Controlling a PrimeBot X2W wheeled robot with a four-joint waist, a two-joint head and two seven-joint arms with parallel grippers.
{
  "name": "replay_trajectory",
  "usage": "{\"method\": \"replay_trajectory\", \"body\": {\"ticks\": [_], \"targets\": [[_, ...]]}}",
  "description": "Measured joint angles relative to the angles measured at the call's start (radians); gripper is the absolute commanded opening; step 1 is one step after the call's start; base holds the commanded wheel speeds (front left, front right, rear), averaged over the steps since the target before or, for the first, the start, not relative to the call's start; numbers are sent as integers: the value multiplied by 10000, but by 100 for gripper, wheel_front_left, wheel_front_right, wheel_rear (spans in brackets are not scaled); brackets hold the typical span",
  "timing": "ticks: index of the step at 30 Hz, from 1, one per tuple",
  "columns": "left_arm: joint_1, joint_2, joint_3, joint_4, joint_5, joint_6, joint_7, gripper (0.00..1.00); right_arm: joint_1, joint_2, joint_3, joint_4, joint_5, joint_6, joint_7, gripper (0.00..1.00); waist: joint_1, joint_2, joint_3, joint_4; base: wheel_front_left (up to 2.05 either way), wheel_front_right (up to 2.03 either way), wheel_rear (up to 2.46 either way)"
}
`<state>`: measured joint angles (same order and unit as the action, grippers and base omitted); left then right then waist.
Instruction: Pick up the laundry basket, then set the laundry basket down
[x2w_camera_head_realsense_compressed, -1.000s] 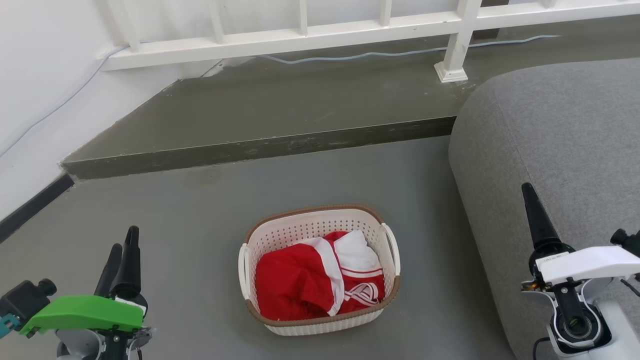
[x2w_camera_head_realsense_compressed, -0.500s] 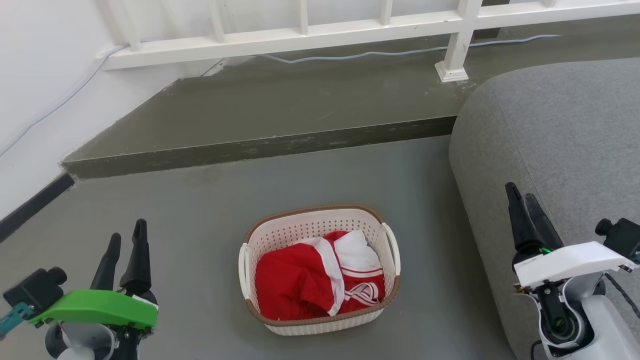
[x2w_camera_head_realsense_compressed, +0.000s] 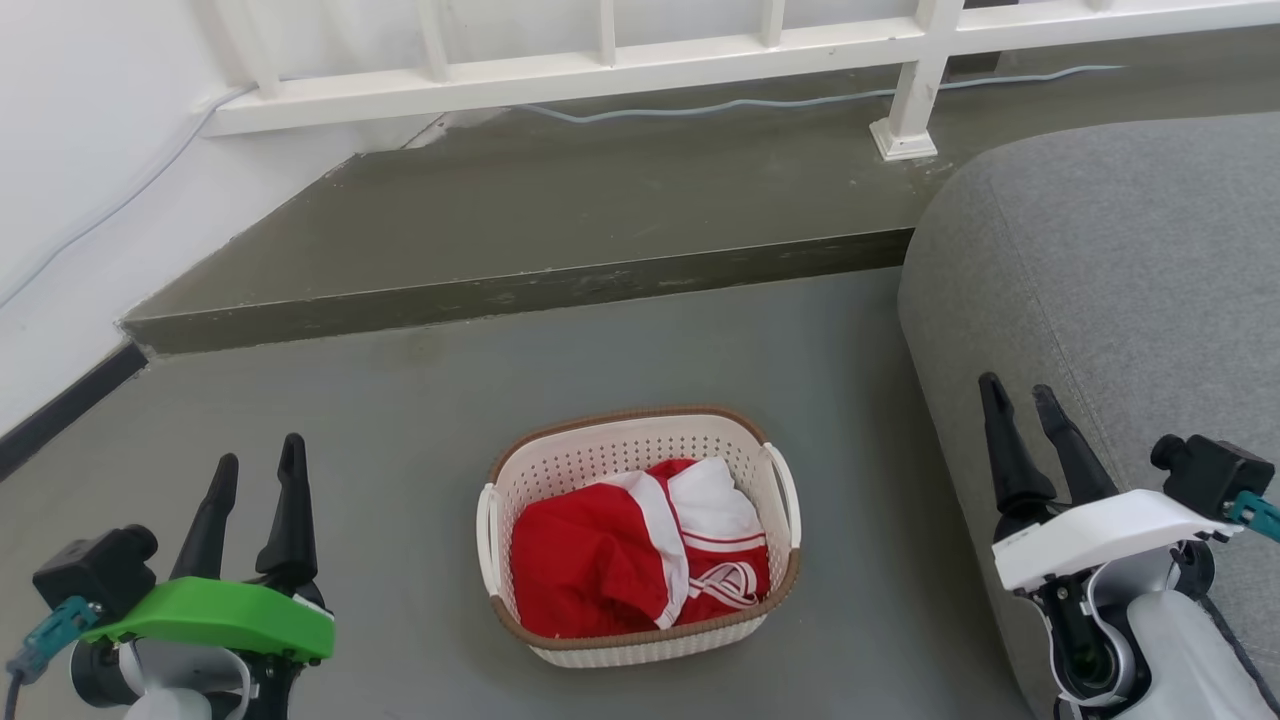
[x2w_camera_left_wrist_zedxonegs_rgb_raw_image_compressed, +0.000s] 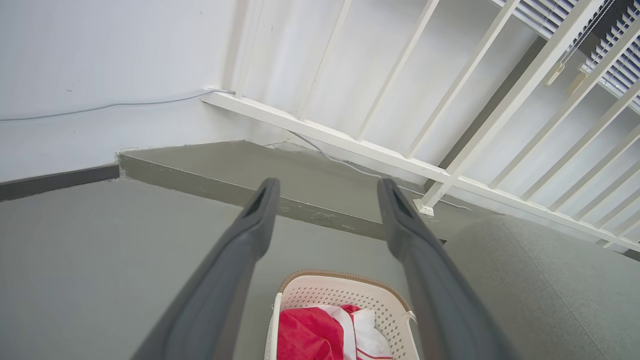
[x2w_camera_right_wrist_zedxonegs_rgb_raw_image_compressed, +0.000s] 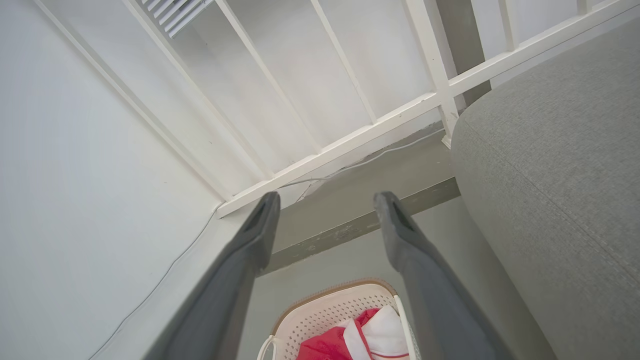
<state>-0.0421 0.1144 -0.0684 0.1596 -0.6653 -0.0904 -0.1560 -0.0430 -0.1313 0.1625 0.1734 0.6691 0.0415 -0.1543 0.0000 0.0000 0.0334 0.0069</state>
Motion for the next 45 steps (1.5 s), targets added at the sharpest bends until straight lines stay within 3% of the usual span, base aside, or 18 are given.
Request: {"method": "replay_trajectory", "body": {"ticks": [29, 45], "targets": [[-205, -115, 12, -313, 3386, 12, -928, 100, -202, 81, 499, -343, -3632, -272, -938, 100, 0, 0, 334, 35, 0, 0, 0], [-241, -286, 203, -270, 3540, -109, -930, 100, -212, 249, 372, -343, -3768, -240, -961, 100, 0, 0, 445, -7, 0, 0, 0]]}}
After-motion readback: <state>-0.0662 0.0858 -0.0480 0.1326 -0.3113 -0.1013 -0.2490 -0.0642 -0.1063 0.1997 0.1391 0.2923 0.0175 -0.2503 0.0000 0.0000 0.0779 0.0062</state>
